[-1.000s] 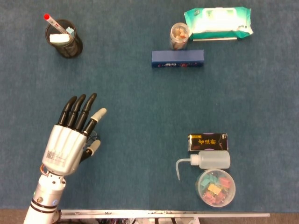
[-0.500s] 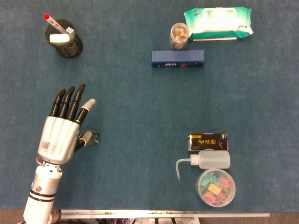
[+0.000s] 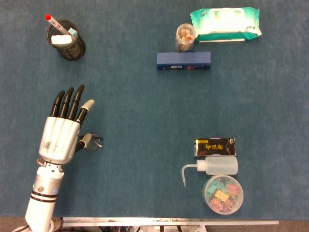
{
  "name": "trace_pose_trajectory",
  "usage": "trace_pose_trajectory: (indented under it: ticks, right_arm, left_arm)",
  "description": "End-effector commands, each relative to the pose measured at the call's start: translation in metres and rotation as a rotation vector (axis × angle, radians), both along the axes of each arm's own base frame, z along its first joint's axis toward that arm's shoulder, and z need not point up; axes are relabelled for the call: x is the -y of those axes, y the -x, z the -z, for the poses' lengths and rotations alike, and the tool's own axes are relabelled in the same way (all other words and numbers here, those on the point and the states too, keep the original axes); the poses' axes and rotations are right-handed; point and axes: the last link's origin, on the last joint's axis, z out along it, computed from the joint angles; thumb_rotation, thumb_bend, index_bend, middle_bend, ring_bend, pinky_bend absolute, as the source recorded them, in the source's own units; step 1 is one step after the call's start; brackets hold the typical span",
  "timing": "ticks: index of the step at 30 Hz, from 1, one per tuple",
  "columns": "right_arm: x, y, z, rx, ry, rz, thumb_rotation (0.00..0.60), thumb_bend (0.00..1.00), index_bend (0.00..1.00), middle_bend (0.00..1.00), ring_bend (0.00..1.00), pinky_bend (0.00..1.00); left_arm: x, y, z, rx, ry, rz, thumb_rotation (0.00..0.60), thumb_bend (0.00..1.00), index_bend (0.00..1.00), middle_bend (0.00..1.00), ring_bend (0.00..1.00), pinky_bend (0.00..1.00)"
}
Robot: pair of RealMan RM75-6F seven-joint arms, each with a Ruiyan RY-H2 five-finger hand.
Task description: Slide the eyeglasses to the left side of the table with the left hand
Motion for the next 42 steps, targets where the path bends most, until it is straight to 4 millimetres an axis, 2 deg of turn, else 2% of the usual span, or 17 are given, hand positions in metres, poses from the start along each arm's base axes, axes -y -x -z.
trace_pose_trajectory:
  ticks: [1, 42]
  right_arm:
    - [0.000, 0.000, 0.000, 0.000, 0.000, 0.000, 0.600, 0.00, 0.36, 0.37, 0.27, 0.45]
    - [-0.001, 0.000, 0.000, -0.001, 0.002, -0.001, 0.600, 0.00, 0.36, 0.37, 0.27, 0.45]
  left_arm:
    - [0.000, 0.002, 0.001, -0.006, 0.002, -0.006, 0.600, 0.12, 0.22, 0.00, 0.01, 0.10]
    - [-0.003, 0.028, 0.022, -0.107, 0.062, -0.088, 0.600, 0.12, 0.22, 0.00, 0.01, 0.10]
